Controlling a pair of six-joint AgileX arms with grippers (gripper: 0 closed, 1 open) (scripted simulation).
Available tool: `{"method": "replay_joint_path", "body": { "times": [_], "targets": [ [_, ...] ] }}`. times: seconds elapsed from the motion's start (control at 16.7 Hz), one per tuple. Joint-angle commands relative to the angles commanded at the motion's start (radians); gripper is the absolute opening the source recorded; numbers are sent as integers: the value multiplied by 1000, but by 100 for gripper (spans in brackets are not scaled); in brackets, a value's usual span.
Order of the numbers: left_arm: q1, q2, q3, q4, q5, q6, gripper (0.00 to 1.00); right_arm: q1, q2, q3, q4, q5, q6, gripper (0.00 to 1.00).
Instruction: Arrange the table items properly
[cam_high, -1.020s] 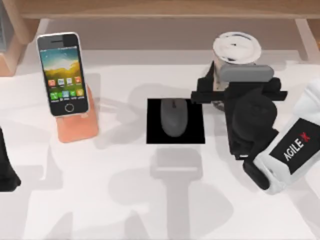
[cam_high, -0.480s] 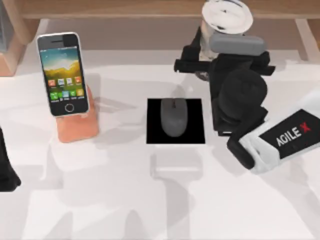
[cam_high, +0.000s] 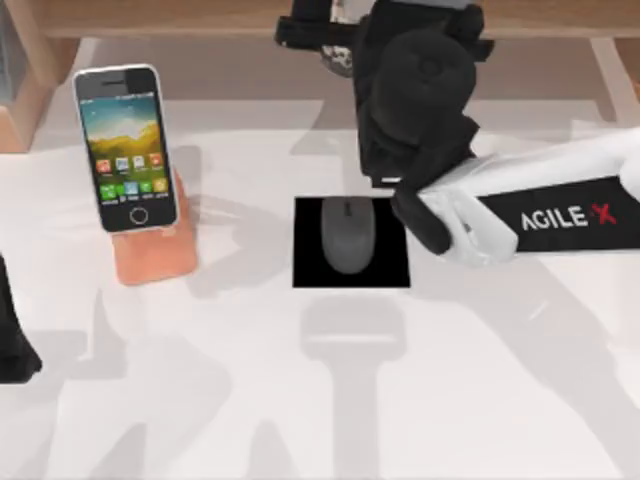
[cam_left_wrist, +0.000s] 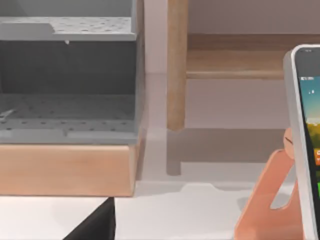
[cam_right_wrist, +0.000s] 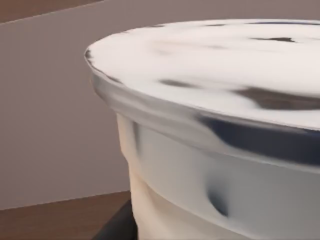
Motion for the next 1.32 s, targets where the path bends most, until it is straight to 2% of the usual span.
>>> {"method": "replay_joint_path", "body": {
  "times": [0.72, 0.96, 1.32],
  "targets": [
    [0, 0, 0, 0, 0, 0, 100, -121, 100, 420, -495, -60, -57, 0],
    [0, 0, 0, 0, 0, 0, 100, -142, 131, 467, -559, -79, -70, 0],
    [0, 0, 0, 0, 0, 0, 100, -134, 126, 466, -558, -77, -67, 0]
  ]
}}
